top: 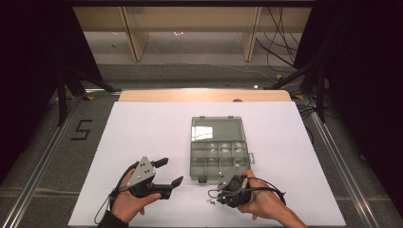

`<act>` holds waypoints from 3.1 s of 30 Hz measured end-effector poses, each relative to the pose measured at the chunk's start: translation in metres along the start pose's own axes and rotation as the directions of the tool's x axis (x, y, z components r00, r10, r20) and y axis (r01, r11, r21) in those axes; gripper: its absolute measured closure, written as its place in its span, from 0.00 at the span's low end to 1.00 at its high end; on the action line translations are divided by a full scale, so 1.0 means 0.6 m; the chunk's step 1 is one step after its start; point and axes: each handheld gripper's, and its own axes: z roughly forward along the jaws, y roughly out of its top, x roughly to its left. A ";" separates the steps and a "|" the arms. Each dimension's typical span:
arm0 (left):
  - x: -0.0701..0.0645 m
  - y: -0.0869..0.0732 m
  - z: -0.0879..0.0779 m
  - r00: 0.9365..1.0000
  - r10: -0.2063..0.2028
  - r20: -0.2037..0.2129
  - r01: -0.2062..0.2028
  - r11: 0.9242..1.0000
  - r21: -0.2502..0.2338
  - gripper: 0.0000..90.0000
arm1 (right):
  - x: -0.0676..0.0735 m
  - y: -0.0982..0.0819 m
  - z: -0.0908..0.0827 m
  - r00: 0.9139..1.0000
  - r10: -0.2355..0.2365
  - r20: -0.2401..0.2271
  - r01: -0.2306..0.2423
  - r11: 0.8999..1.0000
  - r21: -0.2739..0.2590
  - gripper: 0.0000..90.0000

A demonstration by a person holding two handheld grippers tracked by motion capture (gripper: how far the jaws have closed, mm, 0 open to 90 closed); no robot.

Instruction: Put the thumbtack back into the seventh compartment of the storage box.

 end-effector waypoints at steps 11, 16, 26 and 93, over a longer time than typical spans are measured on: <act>0.001 0.000 0.000 1.000 -0.002 -0.006 0.002 1.000 -0.007 0.24 | -0.019 0.001 -0.033 0.999 0.020 0.043 -0.018 0.999 -0.041 0.92; 0.000 0.000 0.001 1.000 -0.009 -0.001 0.009 1.000 -0.016 0.24 | -0.029 0.004 -0.047 0.997 0.021 0.072 -0.017 0.998 -0.068 0.92; 0.002 0.003 -0.002 1.000 0.027 -0.003 -0.027 1.000 -0.013 0.24 | -0.047 0.005 -0.062 0.994 0.045 0.099 -0.037 0.996 -0.085 0.92; 0.003 0.010 -0.010 1.000 -0.009 -0.017 0.007 0.994 -0.106 0.23 | -0.137 0.026 -0.017 0.975 0.108 0.194 -0.113 0.993 0.014 0.88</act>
